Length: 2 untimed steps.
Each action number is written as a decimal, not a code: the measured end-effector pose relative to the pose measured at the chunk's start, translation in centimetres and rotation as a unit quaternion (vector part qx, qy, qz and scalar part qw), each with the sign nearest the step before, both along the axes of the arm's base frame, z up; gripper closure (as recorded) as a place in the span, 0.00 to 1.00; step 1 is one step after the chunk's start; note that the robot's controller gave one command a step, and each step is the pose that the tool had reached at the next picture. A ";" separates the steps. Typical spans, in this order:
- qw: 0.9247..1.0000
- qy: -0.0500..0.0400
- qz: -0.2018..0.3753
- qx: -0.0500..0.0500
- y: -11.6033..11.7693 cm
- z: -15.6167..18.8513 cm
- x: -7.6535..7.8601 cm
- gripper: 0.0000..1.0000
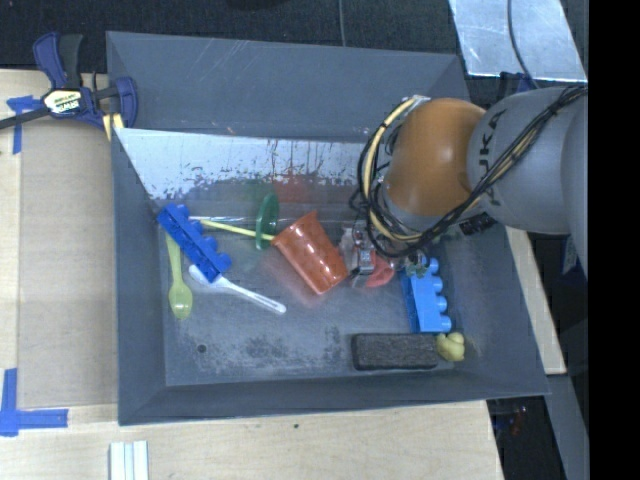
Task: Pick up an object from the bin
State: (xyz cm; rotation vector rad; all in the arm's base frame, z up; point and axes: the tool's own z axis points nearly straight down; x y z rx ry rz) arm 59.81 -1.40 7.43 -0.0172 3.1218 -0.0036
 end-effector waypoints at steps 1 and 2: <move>1.000 0.000 0.000 0.000 0.0 0.0 0.0 1.00; 1.000 0.007 0.014 0.000 0.1 4.1 -0.2 1.00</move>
Offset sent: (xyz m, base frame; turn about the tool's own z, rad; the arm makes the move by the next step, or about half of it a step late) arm 0.0157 0.0052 0.2887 -0.1743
